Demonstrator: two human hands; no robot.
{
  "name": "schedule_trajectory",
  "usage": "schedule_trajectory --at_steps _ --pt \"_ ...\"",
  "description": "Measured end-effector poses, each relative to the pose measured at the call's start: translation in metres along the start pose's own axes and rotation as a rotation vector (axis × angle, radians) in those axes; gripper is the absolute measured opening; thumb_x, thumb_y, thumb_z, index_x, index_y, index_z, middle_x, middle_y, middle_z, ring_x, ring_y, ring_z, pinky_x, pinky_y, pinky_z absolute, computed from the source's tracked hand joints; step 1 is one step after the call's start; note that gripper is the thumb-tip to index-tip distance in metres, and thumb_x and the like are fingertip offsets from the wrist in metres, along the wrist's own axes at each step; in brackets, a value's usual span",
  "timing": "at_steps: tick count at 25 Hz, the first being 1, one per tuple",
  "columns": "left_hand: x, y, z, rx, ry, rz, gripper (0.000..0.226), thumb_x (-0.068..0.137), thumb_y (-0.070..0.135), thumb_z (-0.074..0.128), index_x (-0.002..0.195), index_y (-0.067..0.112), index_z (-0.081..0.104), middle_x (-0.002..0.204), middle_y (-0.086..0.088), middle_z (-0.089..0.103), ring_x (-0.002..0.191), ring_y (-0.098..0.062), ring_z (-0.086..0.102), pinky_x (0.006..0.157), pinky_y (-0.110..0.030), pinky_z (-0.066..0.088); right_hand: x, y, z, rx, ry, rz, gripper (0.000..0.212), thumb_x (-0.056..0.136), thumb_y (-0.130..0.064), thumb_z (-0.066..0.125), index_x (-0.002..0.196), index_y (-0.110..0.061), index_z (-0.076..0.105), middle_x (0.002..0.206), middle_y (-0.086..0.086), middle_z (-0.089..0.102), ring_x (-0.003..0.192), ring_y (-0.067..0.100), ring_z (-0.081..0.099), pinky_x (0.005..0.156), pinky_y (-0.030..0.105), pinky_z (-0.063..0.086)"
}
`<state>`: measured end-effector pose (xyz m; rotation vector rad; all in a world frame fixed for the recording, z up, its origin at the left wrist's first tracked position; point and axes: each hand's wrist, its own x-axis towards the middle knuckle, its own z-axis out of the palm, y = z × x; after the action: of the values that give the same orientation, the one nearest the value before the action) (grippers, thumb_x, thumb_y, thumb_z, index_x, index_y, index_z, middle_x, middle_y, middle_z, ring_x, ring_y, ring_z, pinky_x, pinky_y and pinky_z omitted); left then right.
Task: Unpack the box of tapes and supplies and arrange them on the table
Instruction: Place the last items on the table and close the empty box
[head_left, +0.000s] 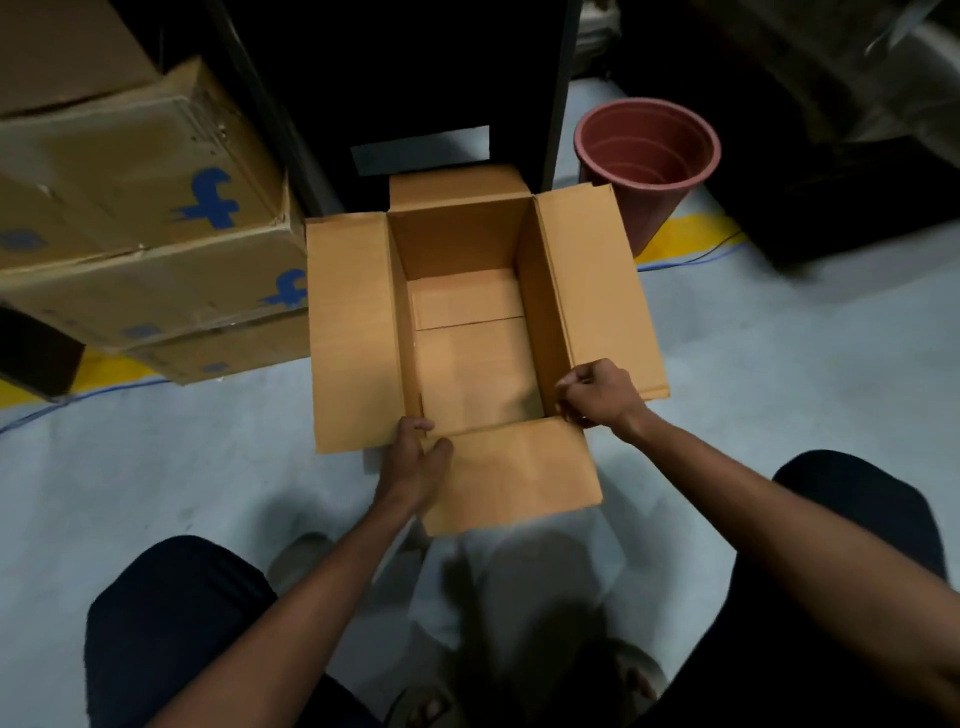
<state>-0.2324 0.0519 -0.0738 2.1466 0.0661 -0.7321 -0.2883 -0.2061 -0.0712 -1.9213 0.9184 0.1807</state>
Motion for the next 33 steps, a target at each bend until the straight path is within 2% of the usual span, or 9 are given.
schedule_trajectory --at_steps 6,11,14,17,20,23,27,29,33 --pt "-0.002 0.011 -0.036 0.063 -0.266 -0.079 0.033 0.096 0.036 0.057 0.124 0.03 0.042 0.104 -0.007 0.061 0.086 -0.028 0.066 0.067 -0.039 0.057 -0.016 -0.003 -0.016 0.19 -0.091 -0.008 0.018 0.095 -0.009 0.056 0.094 -0.005 0.073 0.074 0.014 0.069 0.067 0.023 0.066 0.068 0.044 0.061" --pt "-0.001 0.009 -0.061 -0.049 -0.212 -0.056 0.018 0.102 0.018 0.042 0.118 0.018 0.052 0.086 -0.013 0.068 0.063 -0.027 0.065 0.063 -0.039 0.056 -0.021 -0.003 -0.032 0.227 -0.218 0.041 0.022 0.099 -0.012 0.051 0.107 -0.005 0.071 0.085 0.013 0.069 0.079 0.021 0.067 0.065 0.038 0.061" --pt "0.0 0.016 -0.076 -0.082 -0.263 0.001 0.02 0.099 0.006 0.046 0.113 0.014 0.058 0.087 -0.013 0.076 0.077 -0.031 0.074 0.079 -0.045 0.059 -0.019 -0.011 -0.037 0.328 -0.303 0.056 0.021 0.101 -0.01 0.051 0.111 -0.003 0.069 0.096 0.014 0.068 0.089 0.024 0.067 0.067 0.035 0.062" --pt "0.002 0.021 -0.075 -0.12 -0.24 0.057 0.018 0.098 0.009 0.055 0.115 0.014 0.059 0.091 -0.011 0.077 0.086 -0.031 0.075 0.085 -0.047 0.059 -0.014 -0.022 -0.037 0.438 -0.285 0.083 0.024 0.102 -0.019 0.052 0.109 -0.005 0.07 0.115 0.016 0.063 0.107 0.034 0.065 0.078 0.044 0.064" --pt "0.007 0.016 -0.058 -0.026 -0.038 0.196 0.017 0.096 0.02 0.062 0.112 0.015 0.059 0.086 -0.005 0.075 0.077 -0.022 0.074 0.079 -0.045 0.062 -0.016 -0.03 -0.027 0.543 -0.115 0.086 0.038 0.102 -0.042 0.048 0.112 -0.01 0.066 0.119 0.016 0.063 0.107 0.035 0.065 0.079 0.042 0.063" --pt "0.01 0.01 -0.037 0.184 0.193 0.445 0.041 0.092 0.023 0.068 0.128 0.022 0.048 0.097 0.001 0.065 0.082 -0.013 0.066 0.077 -0.041 0.061 -0.025 -0.023 -0.003 0.158 0.218 -0.29 0.04 0.1 -0.039 0.054 0.134 -0.019 0.058 0.132 0.011 0.062 0.12 0.029 0.06 0.1 0.043 0.053" --pt "0.018 -0.003 -0.011 0.546 0.31 0.63 0.092 0.084 0.028 0.074 0.155 0.018 0.017 0.153 -0.012 0.022 0.134 -0.027 0.037 0.105 -0.045 0.041 -0.022 0.005 0.036 -0.417 0.193 -0.526 0.079 0.099 -0.035 0.054 0.161 -0.026 0.005 0.166 0.017 -0.002 0.151 0.036 0.013 0.122 0.045 0.027" --pt "0.021 -0.004 -0.004 0.765 0.328 0.666 0.085 0.09 0.038 0.063 0.157 0.018 0.015 0.163 -0.016 0.007 0.147 -0.036 0.019 0.113 -0.054 0.03 -0.021 0.015 0.045 -0.602 0.244 -0.584 0.071 0.102 -0.042 0.039 0.161 -0.022 0.005 0.166 0.018 -0.014 0.154 0.038 -0.003 0.122 0.047 0.022" --pt "0.033 -0.005 0.008 0.952 0.232 0.658 0.066 0.099 0.048 0.027 0.158 0.019 0.02 0.166 -0.01 0.01 0.153 -0.033 0.011 0.122 -0.053 0.01 -0.017 0.017 0.049 -0.789 0.13 -0.597 0.072 0.1 -0.054 0.007 0.16 -0.015 0.013 0.168 0.01 0.002 0.155 0.031 0.002 0.117 0.051 0.031"
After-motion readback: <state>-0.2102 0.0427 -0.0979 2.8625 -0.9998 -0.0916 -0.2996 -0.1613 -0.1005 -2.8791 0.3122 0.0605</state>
